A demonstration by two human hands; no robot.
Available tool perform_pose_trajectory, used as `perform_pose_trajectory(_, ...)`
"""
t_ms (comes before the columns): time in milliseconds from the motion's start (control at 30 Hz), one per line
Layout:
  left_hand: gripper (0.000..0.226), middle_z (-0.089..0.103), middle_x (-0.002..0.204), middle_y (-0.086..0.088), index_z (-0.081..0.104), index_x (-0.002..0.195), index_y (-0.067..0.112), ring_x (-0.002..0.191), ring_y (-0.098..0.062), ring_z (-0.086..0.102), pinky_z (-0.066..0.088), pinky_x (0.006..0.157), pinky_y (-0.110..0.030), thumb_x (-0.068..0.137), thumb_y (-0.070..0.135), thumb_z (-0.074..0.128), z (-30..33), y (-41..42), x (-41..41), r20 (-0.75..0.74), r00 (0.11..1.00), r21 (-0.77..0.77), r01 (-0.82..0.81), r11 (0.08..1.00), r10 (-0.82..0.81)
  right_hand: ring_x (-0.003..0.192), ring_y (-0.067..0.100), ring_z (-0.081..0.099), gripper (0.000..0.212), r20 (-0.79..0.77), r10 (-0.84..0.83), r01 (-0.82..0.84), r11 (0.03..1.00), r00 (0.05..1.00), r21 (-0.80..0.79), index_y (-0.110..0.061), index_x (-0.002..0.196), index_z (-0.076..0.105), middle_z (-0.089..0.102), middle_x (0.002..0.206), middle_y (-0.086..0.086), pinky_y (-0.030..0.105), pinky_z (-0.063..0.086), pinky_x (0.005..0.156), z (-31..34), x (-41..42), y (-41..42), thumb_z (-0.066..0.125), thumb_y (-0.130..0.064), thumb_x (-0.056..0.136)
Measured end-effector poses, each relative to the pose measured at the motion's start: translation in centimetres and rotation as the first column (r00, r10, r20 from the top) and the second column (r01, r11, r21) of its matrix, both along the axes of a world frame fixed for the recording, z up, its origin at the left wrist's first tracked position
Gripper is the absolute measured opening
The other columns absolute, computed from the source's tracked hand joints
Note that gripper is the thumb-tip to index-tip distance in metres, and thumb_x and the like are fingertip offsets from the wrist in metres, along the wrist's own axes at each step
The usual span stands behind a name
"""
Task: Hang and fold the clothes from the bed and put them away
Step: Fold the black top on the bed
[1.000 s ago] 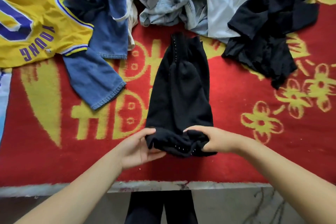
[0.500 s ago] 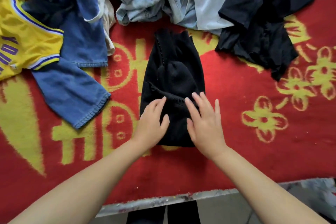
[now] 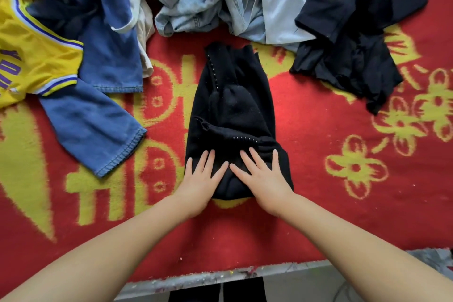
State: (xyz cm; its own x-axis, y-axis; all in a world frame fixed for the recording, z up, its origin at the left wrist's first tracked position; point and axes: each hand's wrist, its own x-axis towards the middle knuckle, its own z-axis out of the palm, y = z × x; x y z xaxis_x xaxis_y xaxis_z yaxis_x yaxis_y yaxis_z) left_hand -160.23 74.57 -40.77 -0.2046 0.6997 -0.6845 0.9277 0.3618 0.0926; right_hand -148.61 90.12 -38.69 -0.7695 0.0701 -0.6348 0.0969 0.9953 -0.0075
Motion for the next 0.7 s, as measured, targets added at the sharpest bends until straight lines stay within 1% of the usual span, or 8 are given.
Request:
perform_pose_trajectory(100,0.088,-0.016,0.158,-0.017,-0.01,0.152,0.024,0.147,-0.029,-0.011,0.006,0.119,-0.046,0.087,-0.002,0.043,3.8,-0.1,-1.1,0.327,0.94,-0.175,-0.042,0.984,0.098,0.148,0.025,-0.008,0.086,0.194,0.063,-0.014,0.97,0.979,-0.245,-0.034,0.152,0.004,-0.001,0.161,0.005,0.068,0.005,0.11,3.0,-0.6,0.9,0.054,-0.008,0.087)
perform_pose_trajectory(167,0.08,0.017,0.158,-0.011,0.01,0.154,0.027,0.142,-0.016,0.025,0.026,0.109,-0.021,0.085,0.0,0.039,6.7,-0.3,-2.6,0.576,0.787,-0.305,-0.045,0.951,0.222,0.147,0.021,0.012,0.081,0.338,0.08,0.092,0.881,0.938,-0.463,-0.037,0.149,0.018,0.019,0.158,-0.001,0.059,0.018,0.114,5.3,-1.0,1.6,0.057,-0.011,0.083)
perform_pose_trajectory(233,0.067,0.061,0.108,-0.005,0.046,0.138,0.022,0.087,-0.006,0.061,0.043,0.065,-0.015,0.073,0.004,0.044,9.0,0.0,-4.7,0.697,0.599,-0.429,-0.092,0.898,0.395,0.129,0.014,0.041,0.075,0.427,0.065,0.225,0.772,0.902,-0.594,-0.036,0.142,0.033,0.045,0.14,-0.009,0.034,0.035,0.107,7.3,-2.0,2.9,0.061,-0.013,0.077)
perform_pose_trajectory(300,0.049,0.053,0.076,-0.004,0.06,0.105,0.014,0.061,-0.016,0.051,0.036,0.05,-0.021,0.058,0.009,0.046,9.8,1.0,-7.5,0.689,0.481,-0.487,-0.247,0.838,0.542,0.11,0.009,0.052,0.066,0.467,-0.017,0.326,0.738,0.884,-0.591,-0.033,0.136,0.041,0.054,0.123,-0.012,0.021,0.04,0.091,8.5,-4.0,5.1,0.064,-0.014,0.077)
perform_pose_trajectory(400,0.035,0.055,0.076,-0.005,0.06,0.095,0.004,0.071,-0.018,0.052,0.038,0.062,-0.029,0.062,0.011,0.052,8.3,3.7,-12.7,0.621,0.501,-0.365,-0.496,0.788,0.603,0.104,0.011,0.052,0.056,0.318,-0.303,0.43,0.752,0.898,-0.499,-0.03,0.133,0.047,0.054,0.121,-0.007,0.02,0.039,0.082,8.0,-7.8,9.1,0.06,-0.014,0.08)
perform_pose_trajectory(533,0.023,0.063,0.094,-0.005,0.064,0.104,0.016,0.088,-0.022,0.059,0.046,0.07,-0.029,0.083,0.012,0.055,5.0,7.2,-15.8,0.455,0.611,-0.028,-0.717,0.697,0.648,0.124,0.022,0.048,0.05,0.053,-0.62,0.589,0.711,0.783,-0.385,-0.023,0.136,0.048,0.051,0.137,0.002,0.036,0.039,0.101,4.7,-10.4,10.2,0.044,-0.007,0.089)
perform_pose_trajectory(633,0.045,0.051,0.137,-0.008,0.048,0.137,0.018,0.129,-0.028,0.044,0.028,0.109,-0.048,0.092,0.021,0.051,2.6,7.2,-12.3,0.033,0.826,0.423,-0.522,0.741,0.563,0.145,0.022,0.022,0.048,-0.241,-0.626,0.586,0.779,0.741,-0.222,-0.02,0.146,0.036,0.032,0.153,0.001,0.058,0.01,0.116,2.3,-9.4,6.5,0.038,-0.015,0.098)
perform_pose_trajectory(700,0.052,0.036,0.151,-0.008,0.039,0.145,0.018,0.142,-0.026,0.03,0.012,0.114,-0.057,0.095,0.034,0.04,1.9,6.6,-8.3,-0.08,0.892,0.587,-0.318,0.744,0.444,0.148,0.024,0.012,0.051,-0.444,-0.521,0.521,0.843,0.729,-0.136,-0.018,0.148,0.032,0.025,0.157,0.003,0.064,0.001,0.111,1.3,-7.9,3.0,0.04,-0.025,0.099)
